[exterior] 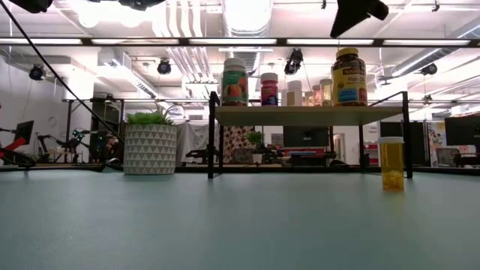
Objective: Pick and place medicine bottles onto shelf by color
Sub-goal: Put the orange medicine bottle on the shelf
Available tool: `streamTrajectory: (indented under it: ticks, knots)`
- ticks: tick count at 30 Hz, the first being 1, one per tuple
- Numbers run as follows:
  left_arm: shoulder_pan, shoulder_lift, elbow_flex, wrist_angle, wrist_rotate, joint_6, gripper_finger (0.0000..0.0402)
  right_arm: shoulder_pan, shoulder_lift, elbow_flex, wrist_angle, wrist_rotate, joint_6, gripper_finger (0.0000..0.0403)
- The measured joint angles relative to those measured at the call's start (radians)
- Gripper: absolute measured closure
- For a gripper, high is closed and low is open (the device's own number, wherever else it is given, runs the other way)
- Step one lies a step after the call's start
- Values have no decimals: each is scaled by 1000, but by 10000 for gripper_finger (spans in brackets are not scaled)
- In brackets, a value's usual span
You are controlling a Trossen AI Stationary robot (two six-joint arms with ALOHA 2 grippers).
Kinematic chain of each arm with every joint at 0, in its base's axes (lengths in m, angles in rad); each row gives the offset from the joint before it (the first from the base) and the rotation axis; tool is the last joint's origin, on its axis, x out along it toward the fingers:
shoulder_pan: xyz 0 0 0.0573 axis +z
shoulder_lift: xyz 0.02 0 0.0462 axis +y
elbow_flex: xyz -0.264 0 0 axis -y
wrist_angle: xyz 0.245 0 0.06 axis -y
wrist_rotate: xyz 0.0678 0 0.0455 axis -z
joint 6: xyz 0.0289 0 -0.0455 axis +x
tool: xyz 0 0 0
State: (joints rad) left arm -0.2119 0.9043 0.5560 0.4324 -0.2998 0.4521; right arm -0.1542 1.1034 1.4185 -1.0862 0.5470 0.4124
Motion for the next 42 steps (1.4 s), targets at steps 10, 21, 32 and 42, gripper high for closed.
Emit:
streamTrajectory:
  ticks: [10, 21, 32, 42]
  knots:
    - [0, 0, 0, -1, 0, 0, 178, 178, 12, -24, 15, -513, 85, 390]
    - [0, 0, 0, -3, 0, 0, 178, 446, 119, -205, 25, -497, 224, 390]
    - [0, 0, 0, -3, 0, -1, 178, 552, 176, -445, 271, -364, 172, 390]
    - [0, 1, 0, -3, 0, -1, 178, 548, 169, -507, 294, -381, 280, 389]
